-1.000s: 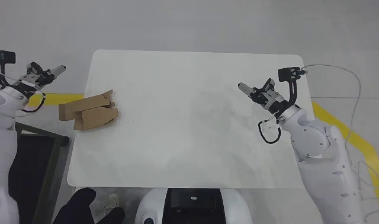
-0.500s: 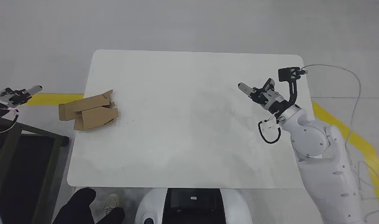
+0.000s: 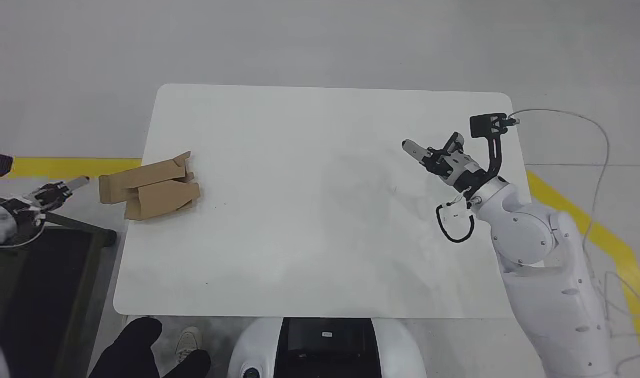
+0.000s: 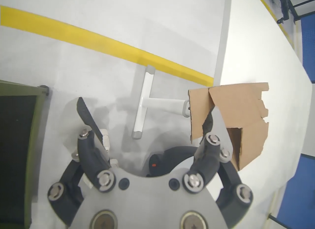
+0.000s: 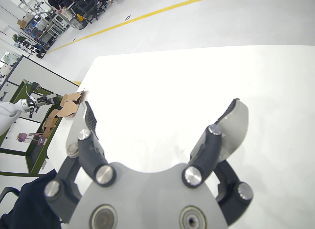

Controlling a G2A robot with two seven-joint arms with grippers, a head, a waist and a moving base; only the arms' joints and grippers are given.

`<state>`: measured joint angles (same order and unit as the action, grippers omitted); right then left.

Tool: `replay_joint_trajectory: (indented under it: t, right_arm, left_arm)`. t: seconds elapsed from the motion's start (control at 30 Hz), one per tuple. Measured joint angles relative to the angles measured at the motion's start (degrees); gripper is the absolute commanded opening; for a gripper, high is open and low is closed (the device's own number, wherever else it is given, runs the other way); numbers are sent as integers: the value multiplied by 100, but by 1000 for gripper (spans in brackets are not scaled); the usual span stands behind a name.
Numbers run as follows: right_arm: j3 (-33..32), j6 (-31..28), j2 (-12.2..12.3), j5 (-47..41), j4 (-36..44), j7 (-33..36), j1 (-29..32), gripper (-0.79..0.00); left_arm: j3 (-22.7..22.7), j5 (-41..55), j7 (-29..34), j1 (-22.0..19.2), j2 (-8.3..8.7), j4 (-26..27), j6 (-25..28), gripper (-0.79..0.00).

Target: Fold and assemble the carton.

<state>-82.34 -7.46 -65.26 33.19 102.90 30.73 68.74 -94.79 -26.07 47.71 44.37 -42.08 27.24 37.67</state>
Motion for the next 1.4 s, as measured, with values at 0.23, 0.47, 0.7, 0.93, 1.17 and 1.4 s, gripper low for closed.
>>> replay_joint_trajectory:
  t: [0.23,0.47,0.7,0.93,1.17,1.4]
  right_arm:
    - [0,0,0,0,0,0,0,0]
    - [0,0,0,0,0,0,0,0]
    - [0,0,0,0,0,0,0,0]
    - [0,0,0,0,0,0,0,0]
    - [0,0,0,0,0,0,0,0]
    - [0,0,0,0,0,0,0,0]
  left_arm:
    - [68,944,484,-210,-165,-554,-116,0]
    - [116,1631,749,-258,-310,-836,-285,0]
    - [204,2061,660,-218,-457,-774,-364,0]
    - [271,2418,809,-167,-553,-739,-620,-185]
    - [268,2783,1098,-192,-587,-725,-858,-785]
    - [191,3300,1413,-314,-615,-638,-969,-785]
